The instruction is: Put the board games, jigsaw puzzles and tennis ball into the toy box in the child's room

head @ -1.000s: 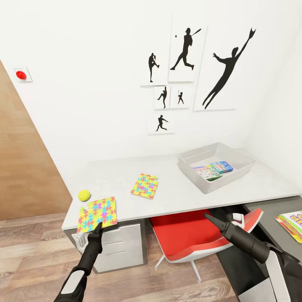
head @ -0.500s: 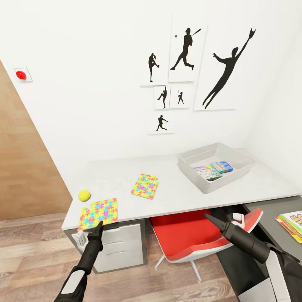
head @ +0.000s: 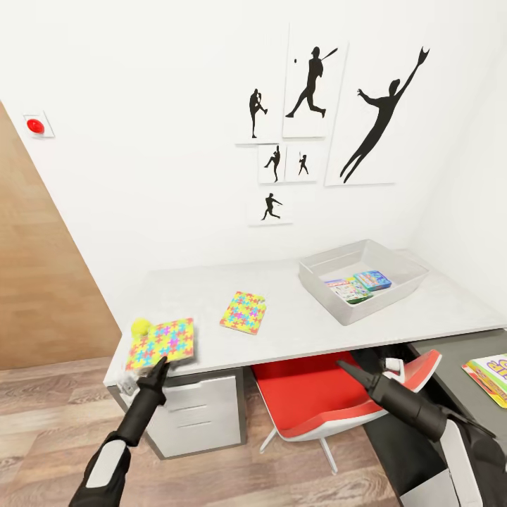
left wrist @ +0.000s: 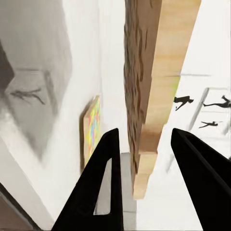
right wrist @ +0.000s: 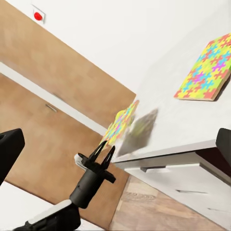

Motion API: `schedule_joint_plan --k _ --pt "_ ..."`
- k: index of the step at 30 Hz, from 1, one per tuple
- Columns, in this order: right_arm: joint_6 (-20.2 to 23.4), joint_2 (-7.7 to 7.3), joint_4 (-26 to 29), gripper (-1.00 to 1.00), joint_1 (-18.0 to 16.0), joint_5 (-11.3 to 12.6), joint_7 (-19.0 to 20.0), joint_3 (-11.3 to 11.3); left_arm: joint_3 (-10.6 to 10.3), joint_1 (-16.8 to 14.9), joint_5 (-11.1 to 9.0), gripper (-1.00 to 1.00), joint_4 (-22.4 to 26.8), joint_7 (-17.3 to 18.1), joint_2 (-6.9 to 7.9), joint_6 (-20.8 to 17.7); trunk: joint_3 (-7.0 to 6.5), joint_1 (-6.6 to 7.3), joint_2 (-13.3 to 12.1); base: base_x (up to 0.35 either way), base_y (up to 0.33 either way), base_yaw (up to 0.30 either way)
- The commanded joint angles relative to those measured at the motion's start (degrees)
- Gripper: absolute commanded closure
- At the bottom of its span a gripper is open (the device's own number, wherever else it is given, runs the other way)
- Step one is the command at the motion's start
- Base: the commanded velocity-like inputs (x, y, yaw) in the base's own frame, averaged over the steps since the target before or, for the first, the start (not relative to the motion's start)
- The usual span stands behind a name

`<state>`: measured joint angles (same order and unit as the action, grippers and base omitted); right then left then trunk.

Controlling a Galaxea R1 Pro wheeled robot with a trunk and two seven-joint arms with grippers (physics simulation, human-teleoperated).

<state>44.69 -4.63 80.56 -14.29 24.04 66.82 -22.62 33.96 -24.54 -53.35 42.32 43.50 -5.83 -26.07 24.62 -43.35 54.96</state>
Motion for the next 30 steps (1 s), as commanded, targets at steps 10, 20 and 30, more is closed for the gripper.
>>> schedule_joint_plan --k 10,20,30 --pt "-1.22 0.05 -0.15 -1.00 -0.03 0.31 -0.12 1.77 0.33 4.86 -0.34 1.00 17.52 0.01 4.96 -21.01 0.06 0.00 0.04 0.000 0.000 0.000" --pt "-1.27 0.06 -0.14 -1.00 -0.01 0.37 -0.04 1.79 -2.02 5.45 -0.60 1.00 21.42 0.07 14.47 -33.52 0.06 0.00 0.04 0.000 0.000 0.000" --pt "-1.27 -0.02 -0.14 -1.00 -0.03 0.30 0.06 1.71 -10.26 5.47 -1.69 1.00 21.70 0.43 21.42 -33.93 0.06 0.00 0.04 0.000 0.000 0.000"
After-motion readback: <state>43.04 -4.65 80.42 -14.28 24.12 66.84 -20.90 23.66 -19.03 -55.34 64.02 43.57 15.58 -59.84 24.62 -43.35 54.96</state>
